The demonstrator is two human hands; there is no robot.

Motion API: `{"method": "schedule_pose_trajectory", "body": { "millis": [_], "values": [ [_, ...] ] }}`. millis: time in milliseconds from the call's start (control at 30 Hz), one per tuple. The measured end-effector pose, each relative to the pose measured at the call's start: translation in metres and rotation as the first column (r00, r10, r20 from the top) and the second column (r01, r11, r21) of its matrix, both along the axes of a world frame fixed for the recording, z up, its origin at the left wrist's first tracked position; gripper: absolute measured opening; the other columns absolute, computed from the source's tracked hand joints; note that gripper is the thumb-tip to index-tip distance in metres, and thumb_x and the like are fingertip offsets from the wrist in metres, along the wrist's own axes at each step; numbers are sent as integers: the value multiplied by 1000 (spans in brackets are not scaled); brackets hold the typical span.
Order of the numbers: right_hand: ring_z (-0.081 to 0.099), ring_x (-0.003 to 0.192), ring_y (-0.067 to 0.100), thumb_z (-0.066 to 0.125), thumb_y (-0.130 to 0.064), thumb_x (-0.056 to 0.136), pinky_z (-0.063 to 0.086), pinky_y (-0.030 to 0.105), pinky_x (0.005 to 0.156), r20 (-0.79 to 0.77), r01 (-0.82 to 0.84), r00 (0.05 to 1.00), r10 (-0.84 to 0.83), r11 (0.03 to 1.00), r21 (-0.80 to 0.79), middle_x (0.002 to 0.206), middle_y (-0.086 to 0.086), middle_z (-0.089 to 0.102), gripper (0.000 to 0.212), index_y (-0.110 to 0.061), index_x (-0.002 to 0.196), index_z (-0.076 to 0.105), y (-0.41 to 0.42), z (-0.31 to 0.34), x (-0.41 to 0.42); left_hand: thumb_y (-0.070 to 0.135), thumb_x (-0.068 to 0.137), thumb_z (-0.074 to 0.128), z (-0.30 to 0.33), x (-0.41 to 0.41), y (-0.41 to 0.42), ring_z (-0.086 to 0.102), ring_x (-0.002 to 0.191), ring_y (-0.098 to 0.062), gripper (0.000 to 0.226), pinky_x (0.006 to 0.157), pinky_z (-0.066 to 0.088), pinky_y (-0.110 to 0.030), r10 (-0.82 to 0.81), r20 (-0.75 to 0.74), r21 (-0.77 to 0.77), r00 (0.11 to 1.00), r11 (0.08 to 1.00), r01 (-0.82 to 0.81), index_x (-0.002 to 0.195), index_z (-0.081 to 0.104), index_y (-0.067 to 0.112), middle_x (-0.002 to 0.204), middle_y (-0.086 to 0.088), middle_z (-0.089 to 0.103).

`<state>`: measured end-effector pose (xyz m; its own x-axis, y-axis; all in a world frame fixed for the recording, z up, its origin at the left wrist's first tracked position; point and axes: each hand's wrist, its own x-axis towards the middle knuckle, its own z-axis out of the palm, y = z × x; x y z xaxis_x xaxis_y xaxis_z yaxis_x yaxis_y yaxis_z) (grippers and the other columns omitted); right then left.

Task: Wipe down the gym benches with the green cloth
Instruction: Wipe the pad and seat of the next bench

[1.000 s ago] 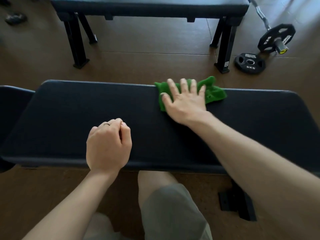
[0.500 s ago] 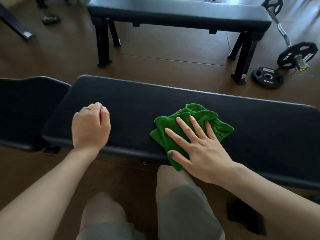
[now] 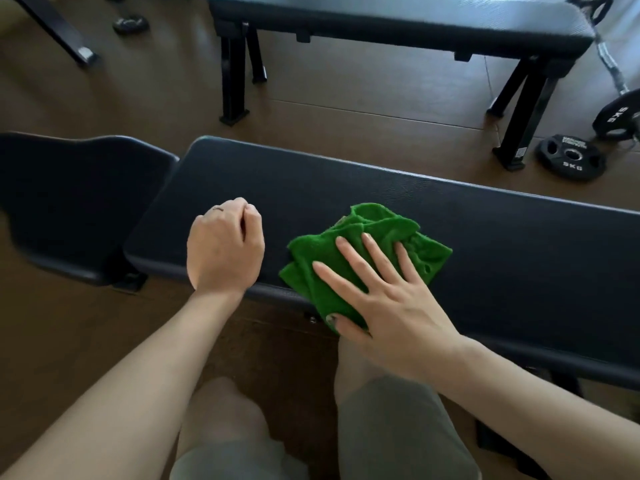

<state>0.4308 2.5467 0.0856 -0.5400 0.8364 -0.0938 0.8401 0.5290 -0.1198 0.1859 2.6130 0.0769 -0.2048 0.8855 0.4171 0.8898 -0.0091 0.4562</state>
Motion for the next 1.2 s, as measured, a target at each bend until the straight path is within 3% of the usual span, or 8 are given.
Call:
{"method": "schedule_pose_trajectory", "body": {
  "millis": [133,333,467,633,800,933,1067,1200],
  "values": [
    [4,159,41,20,-70,100,12,69,123,54,-70,996,70,998,-2,174,5,10,70,-44,164,9,21,-2,-15,23,102,33,-1,1,-1,45,57,-20,37,64,37,-38,16,0,6,1000,1000,-16,67,46,16,62,4,48],
    [-4,159,38,15,-72,99,2,68,124,49,-109,993,108,994,15,175,5,3,72,-41,164,7,46,0,-76,23,101,33,0,-3,-3,40,54,-5,36,56,24,-32,33,94,11,995,999,-34,65,37,22,60,12,41],
    [6,160,33,22,-67,102,15,62,126,106,-174,980,167,983,63,174,3,8,68,-44,164,6,23,0,-8,22,100,34,0,-3,-5,40,53,-8,39,52,23,-28,35,107,13,994,999,-36,62,30,29,57,10,39],
    [8,160,33,30,-66,102,25,63,123,150,-108,983,106,994,1,174,2,11,70,-43,164,9,1,7,59,17,102,36,-2,0,-4,38,50,-6,40,54,23,-17,28,59,35,998,999,-30,63,34,26,56,14,36],
    [-9,159,35,12,-76,97,2,64,126,93,-144,985,145,989,-13,175,2,-3,73,-48,163,-2,42,5,-19,18,101,35,-1,2,-3,37,52,-5,37,55,20,-31,46,50,13,998,999,-47,64,36,23,57,13,36],
    [-18,158,30,9,-76,99,-8,61,126,69,-125,990,126,992,-17,174,-1,-11,71,-48,162,-6,55,6,-56,23,102,33,0,1,-5,40,53,-5,38,54,23,-32,38,53,8,998,999,-38,64,38,22,57,12,39],
    [-10,160,29,22,-71,102,2,58,128,99,-208,974,206,978,8,174,-1,-6,71,-47,162,-6,29,3,9,21,101,34,-1,0,-4,41,52,-9,40,51,25,-32,43,69,-4,997,999,-43,61,32,28,55,10,40],
    [-8,160,27,29,-68,104,12,59,127,151,-249,956,254,967,-47,174,-4,-6,70,-49,162,-3,17,8,64,18,102,35,-1,1,-5,41,50,-9,43,50,26,-24,23,59,18,998,1000,-24,61,31,30,54,11,39]
  ]
}}
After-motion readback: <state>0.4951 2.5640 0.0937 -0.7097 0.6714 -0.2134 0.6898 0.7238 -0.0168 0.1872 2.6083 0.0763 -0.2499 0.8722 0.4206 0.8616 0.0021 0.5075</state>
